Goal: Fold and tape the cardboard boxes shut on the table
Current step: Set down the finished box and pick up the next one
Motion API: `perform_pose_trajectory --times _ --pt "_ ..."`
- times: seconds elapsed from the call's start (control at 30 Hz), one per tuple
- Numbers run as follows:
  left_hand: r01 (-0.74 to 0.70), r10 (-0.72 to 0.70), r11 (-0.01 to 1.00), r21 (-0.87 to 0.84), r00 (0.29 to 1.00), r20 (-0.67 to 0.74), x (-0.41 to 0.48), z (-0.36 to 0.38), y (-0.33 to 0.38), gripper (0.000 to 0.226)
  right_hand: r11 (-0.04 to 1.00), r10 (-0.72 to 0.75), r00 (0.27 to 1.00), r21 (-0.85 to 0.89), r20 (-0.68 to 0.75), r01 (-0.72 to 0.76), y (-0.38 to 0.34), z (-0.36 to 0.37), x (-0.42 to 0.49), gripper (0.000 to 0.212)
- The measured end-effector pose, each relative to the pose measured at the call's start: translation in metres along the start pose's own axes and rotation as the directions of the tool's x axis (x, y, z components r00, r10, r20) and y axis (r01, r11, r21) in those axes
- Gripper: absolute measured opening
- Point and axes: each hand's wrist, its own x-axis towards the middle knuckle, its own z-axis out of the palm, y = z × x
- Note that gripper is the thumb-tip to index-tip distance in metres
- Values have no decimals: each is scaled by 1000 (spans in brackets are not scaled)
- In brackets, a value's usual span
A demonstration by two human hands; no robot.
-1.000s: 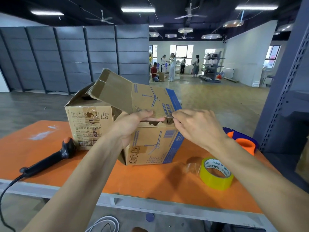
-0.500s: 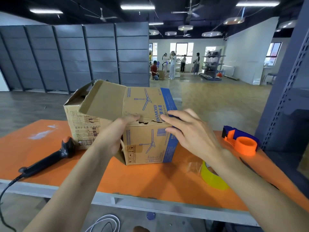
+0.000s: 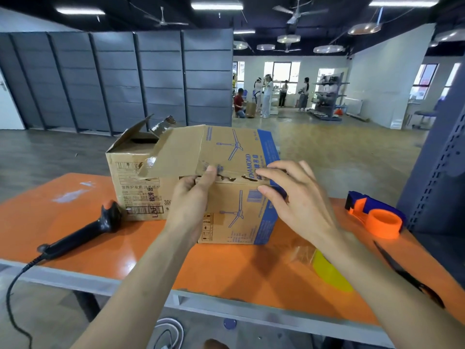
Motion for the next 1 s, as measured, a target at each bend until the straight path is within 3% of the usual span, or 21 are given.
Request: perform_pose_trajectory --times 0.1,0.3,0.4,0.53,0.67,1.0 --pt "-18 19 1000 15 995 -94 2 5 2 35 1000 9 1000 -1 17 -9 -2 -3 1 29" --pt "-17 17 1000 13 999 -34 5 10 7 45 998 60 998 19 23 -61 -6 -11 0 28" --pt "33 -33 999 5 999 -30 11 8 10 37 998 58 998 14 12 -59 -6 -19 2 30" --pt "74 -74 997 29 997 -19 13 9 5 38 999 29 994 -18 103 -28 -8 -20 0 30" --pt "84 -85 996 -19 995 -51 9 14 0 41 999 27 985 -25 171 -23 -14 -14 2 43" --pt "86 -87 992 -90 996 -9 3 11 -13 45 999 -6 988 -46 155 14 -22 -6 12 31"
